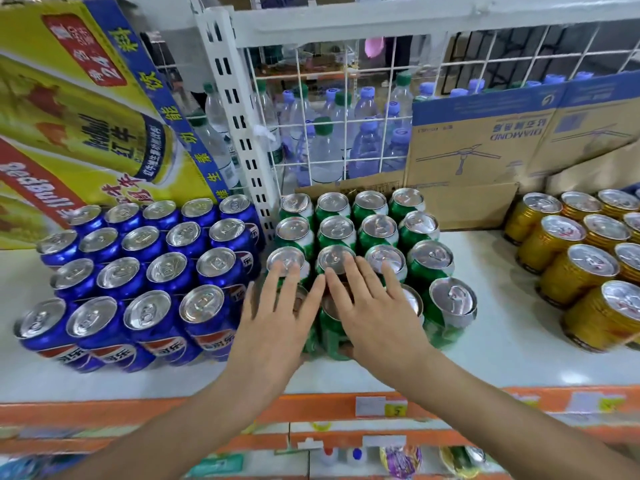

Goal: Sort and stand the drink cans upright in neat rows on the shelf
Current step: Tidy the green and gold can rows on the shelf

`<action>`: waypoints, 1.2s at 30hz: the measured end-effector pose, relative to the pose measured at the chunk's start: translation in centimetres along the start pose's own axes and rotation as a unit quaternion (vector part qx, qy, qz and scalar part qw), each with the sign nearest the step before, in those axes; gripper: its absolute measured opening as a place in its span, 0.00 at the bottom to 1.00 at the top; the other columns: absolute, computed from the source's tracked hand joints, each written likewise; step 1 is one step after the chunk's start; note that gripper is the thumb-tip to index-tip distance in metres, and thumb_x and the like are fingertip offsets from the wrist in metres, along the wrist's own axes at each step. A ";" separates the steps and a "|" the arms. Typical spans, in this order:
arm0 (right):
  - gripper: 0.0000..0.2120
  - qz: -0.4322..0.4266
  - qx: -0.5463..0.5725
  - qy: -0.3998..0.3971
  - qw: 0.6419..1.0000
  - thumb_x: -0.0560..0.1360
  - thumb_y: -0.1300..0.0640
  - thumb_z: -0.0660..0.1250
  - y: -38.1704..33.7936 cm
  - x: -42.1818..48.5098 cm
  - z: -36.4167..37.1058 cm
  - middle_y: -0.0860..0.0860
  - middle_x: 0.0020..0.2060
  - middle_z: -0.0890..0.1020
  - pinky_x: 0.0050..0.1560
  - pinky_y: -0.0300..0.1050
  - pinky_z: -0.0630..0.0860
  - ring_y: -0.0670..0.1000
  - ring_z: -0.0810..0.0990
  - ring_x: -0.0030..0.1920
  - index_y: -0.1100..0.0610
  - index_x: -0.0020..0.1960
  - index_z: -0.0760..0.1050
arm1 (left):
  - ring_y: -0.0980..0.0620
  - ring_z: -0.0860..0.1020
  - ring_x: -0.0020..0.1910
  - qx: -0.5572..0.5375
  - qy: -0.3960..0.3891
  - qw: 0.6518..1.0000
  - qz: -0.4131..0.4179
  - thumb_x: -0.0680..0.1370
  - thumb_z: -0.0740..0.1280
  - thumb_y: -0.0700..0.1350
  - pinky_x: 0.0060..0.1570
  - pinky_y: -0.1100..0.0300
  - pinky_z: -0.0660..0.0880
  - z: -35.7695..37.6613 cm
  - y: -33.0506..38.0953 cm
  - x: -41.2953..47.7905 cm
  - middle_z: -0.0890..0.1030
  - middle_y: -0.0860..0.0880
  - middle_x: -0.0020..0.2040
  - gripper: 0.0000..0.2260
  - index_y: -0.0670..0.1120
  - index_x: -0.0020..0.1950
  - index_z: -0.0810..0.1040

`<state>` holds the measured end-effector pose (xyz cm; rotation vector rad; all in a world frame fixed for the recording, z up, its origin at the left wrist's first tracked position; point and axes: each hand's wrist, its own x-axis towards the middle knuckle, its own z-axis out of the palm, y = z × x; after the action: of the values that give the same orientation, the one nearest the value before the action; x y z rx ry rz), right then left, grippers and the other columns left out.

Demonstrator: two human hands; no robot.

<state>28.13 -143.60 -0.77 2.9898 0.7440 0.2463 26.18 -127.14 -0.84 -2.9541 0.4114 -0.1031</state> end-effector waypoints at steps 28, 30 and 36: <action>0.36 0.029 -0.037 0.000 0.999 0.62 0.64 0.41 9.0 -4.4 0.5 0.58 0.61 0.75 0.54 0.56 0.76 0.64 0.66 0.68 0.67 0.67 0.70 | 0.36 0.66 0.71 -0.029 0.049 0.995 0.084 0.59 0.80 0.55 0.62 0.48 0.72 -2.1 9.9 5.6 0.65 0.35 0.72 0.49 0.43 0.74 0.64; 0.36 0.026 -0.036 0.043 0.998 0.61 0.64 0.40 9.0 -4.5 0.1 0.58 0.59 0.77 0.46 0.51 0.78 0.62 0.65 0.64 0.67 0.64 0.72 | 0.38 0.53 0.76 -0.038 0.064 0.994 0.081 0.70 0.74 0.55 0.70 0.50 0.62 -1.5 9.8 5.8 0.52 0.38 0.77 0.46 0.46 0.78 0.50; 0.45 0.076 0.051 -0.009 0.996 0.59 0.57 0.74 8.4 -5.2 -1.0 0.61 0.70 0.67 0.64 0.58 0.71 0.65 0.65 0.69 0.61 0.73 0.61 | 0.39 0.70 0.68 -0.055 0.084 0.986 0.130 0.48 0.79 0.66 0.65 0.41 0.67 -1.5 8.9 5.5 0.72 0.38 0.68 0.59 0.42 0.73 0.64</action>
<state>27.33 -153.45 0.22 3.1455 0.5452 0.1921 28.92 -137.30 -0.52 -2.9747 0.8480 -0.3094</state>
